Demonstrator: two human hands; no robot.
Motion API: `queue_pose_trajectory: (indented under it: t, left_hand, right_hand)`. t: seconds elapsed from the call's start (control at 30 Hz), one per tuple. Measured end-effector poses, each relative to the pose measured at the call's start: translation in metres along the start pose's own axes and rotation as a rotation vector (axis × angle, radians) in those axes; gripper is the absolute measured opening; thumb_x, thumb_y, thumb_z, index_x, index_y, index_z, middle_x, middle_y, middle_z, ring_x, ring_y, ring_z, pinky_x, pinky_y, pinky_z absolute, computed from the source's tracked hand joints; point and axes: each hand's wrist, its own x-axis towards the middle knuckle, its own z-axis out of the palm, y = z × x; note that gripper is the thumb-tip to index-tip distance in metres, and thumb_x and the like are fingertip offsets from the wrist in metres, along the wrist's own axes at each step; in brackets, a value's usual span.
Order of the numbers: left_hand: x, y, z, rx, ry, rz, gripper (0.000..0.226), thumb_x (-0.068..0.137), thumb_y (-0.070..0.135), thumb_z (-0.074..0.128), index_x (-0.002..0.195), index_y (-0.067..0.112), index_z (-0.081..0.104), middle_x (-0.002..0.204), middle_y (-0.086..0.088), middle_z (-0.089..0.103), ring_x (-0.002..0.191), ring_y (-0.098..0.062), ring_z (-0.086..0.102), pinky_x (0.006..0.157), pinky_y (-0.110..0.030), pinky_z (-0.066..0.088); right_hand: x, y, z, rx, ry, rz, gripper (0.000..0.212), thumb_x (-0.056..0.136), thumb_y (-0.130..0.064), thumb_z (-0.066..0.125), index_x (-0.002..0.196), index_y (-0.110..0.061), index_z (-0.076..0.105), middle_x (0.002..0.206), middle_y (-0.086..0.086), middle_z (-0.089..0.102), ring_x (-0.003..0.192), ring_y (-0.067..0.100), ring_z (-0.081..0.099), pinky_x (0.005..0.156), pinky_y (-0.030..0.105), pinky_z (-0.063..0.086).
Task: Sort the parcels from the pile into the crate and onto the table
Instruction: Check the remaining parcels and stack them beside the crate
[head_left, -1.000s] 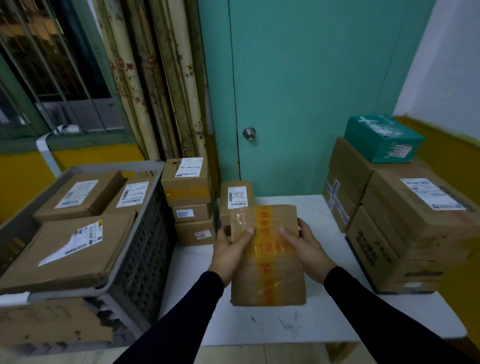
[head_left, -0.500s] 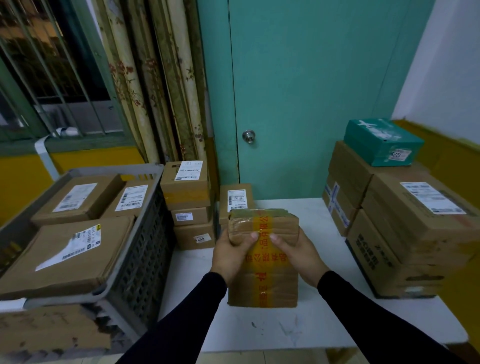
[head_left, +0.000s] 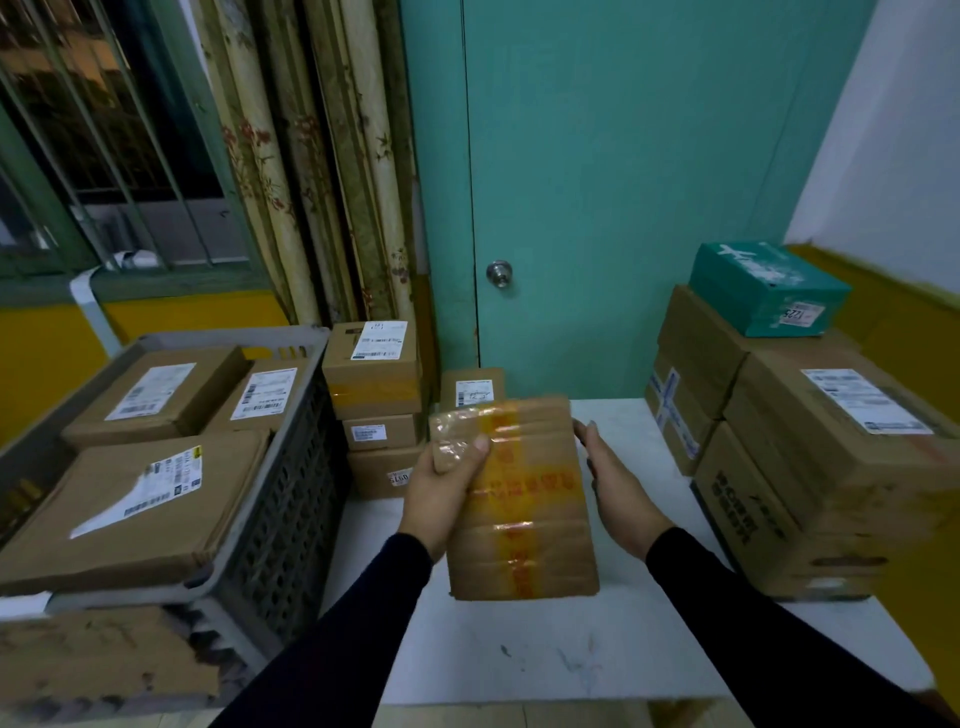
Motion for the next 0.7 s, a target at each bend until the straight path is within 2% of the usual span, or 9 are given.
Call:
queue_pose_trajectory:
  t: [0.03,0.1,0.2,0.27,0.33,0.43,0.57,0.63,0.7]
  left_hand:
    - [0.002,0.004,-0.003,-0.052,0.003,-0.018,0.049,0.083,0.05,0.075,0.126,0.03,0.063,0.111,0.003,0.077,0.099,-0.018,0.075,0.086,-0.04,0.061]
    - [0.005,0.01,-0.005,-0.083,-0.007,-0.039,0.045,0.088,0.046,0.072,0.126,0.024,0.063,0.109,-0.001,0.077,0.097,-0.019,0.075,0.083,-0.037,0.06]
    - [0.008,0.012,-0.008,-0.069,-0.025,-0.054,0.045,0.09,0.049,0.068,0.127,0.023,0.063,0.111,-0.004,0.077,0.101,-0.023,0.074,0.092,-0.045,0.059]
    - [0.008,0.013,-0.009,-0.07,-0.021,-0.054,0.047,0.091,0.051,0.067,0.128,0.023,0.062,0.111,-0.004,0.077,0.102,-0.023,0.074,0.094,-0.047,0.058]
    - [0.006,0.015,-0.007,-0.012,0.027,-0.039,0.048,0.091,0.054,0.065,0.126,0.022,0.058,0.114,-0.003,0.074,0.102,-0.023,0.073,0.093,-0.046,0.058]
    - [0.005,0.011,-0.002,0.187,0.151,0.027,0.054,0.092,0.057,0.062,0.131,0.027,0.041,0.124,-0.002,0.064,0.108,-0.021,0.066,0.099,-0.048,0.053]
    - [-0.003,0.013,0.007,0.41,0.125,0.116,0.053,0.097,0.056,0.055,0.138,0.026,0.043,0.142,-0.005,0.047,0.116,-0.015,0.05,0.1,-0.034,0.041]
    - [-0.004,0.011,0.015,0.493,0.013,0.046,0.073,0.092,0.072,0.048,0.151,0.03,0.037,0.153,-0.005,0.038,0.132,-0.023,0.044,0.112,-0.043,0.036]
    - [-0.004,0.008,0.023,0.514,-0.096,-0.062,0.104,0.073,0.095,0.04,0.159,0.04,0.02,0.164,-0.001,0.024,0.147,-0.031,0.031,0.121,-0.055,0.025]
  right_hand:
    - [0.003,-0.005,-0.001,-0.026,0.003,-0.003,0.036,0.108,-0.05,0.024,0.131,-0.045,0.051,0.123,-0.029,0.056,0.099,-0.027,0.052,0.084,0.003,0.041]
    - [0.007,-0.007,-0.005,-0.058,0.01,-0.007,0.04,0.108,-0.047,0.032,0.145,-0.038,0.045,0.138,-0.019,0.056,0.105,-0.023,0.052,0.08,0.005,0.044]
    - [0.011,-0.002,-0.009,-0.036,0.012,0.005,0.057,0.102,-0.052,0.048,0.155,-0.039,0.034,0.151,-0.01,0.047,0.126,0.003,0.053,0.098,0.024,0.046]
    - [0.01,0.004,-0.012,0.011,0.03,0.083,0.085,0.086,-0.068,0.061,0.157,-0.039,0.026,0.153,-0.008,0.042,0.134,0.013,0.046,0.115,0.042,0.036]
    - [0.008,0.007,-0.015,0.028,-0.001,0.168,0.1,0.074,-0.08,0.065,0.154,-0.028,0.037,0.148,-0.006,0.054,0.131,0.016,0.054,0.114,0.049,0.038]
    - [0.0,0.003,-0.013,0.078,-0.071,0.245,0.071,0.084,-0.073,0.055,0.133,-0.022,0.064,0.123,0.002,0.074,0.113,0.02,0.07,0.099,0.041,0.052]
    - [-0.002,0.003,-0.014,0.261,-0.063,0.357,0.055,0.092,-0.063,0.053,0.127,-0.024,0.067,0.118,0.011,0.075,0.108,0.03,0.072,0.096,0.05,0.054]
    - [-0.002,0.006,-0.014,0.303,-0.05,0.386,0.055,0.094,-0.06,0.054,0.13,-0.02,0.065,0.121,0.012,0.073,0.112,0.032,0.07,0.103,0.053,0.051]
    - [-0.001,0.009,-0.015,0.306,-0.029,0.365,0.054,0.095,-0.057,0.055,0.132,-0.018,0.063,0.121,0.012,0.074,0.112,0.031,0.071,0.105,0.054,0.05]
